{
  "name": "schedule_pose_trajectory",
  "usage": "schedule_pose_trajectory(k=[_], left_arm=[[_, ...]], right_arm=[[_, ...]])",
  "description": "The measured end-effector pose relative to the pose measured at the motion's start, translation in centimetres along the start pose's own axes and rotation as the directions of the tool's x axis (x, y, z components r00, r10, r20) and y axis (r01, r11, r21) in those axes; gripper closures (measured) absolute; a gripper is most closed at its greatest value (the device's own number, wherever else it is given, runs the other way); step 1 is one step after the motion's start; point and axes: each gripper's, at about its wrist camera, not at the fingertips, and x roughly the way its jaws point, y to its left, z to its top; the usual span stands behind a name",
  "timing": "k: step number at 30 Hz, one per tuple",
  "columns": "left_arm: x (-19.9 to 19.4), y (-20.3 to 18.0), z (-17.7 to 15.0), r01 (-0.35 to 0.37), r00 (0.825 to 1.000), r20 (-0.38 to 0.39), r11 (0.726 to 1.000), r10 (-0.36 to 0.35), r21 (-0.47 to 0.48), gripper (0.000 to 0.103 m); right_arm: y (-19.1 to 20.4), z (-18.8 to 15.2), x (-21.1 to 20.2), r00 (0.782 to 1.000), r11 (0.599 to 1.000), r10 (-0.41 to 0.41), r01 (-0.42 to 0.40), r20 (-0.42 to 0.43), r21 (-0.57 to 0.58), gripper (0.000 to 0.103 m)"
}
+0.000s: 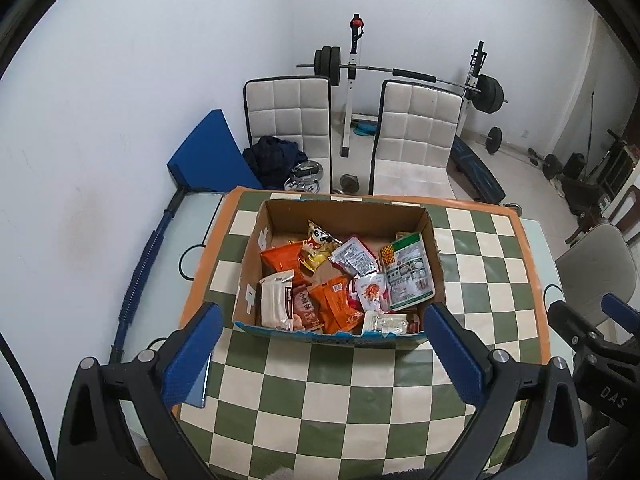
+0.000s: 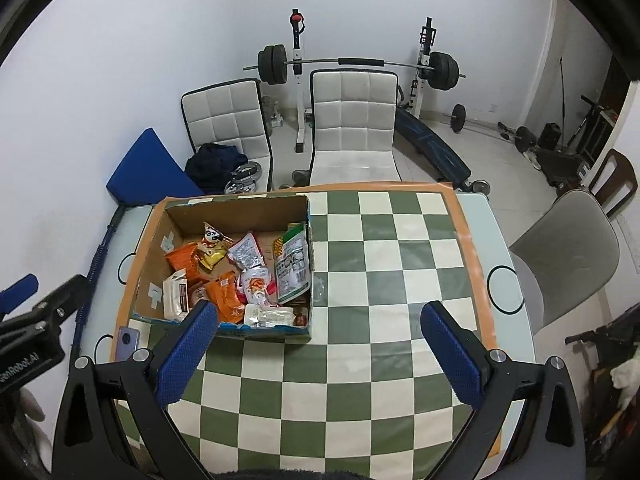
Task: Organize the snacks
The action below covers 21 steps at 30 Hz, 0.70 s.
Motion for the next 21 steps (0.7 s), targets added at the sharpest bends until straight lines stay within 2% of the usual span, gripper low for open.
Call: schedule_pose_trajectory(k=[21], left_arm=[[0.83,-0.2,-0.09,0.012,1.0,0.012,1.0,-0.012,0.016,0.0]], right_arm=[[0.39,0.0,0.69,1.0,1.0,-0.006,0.006,0.009,-0.01,0.0]])
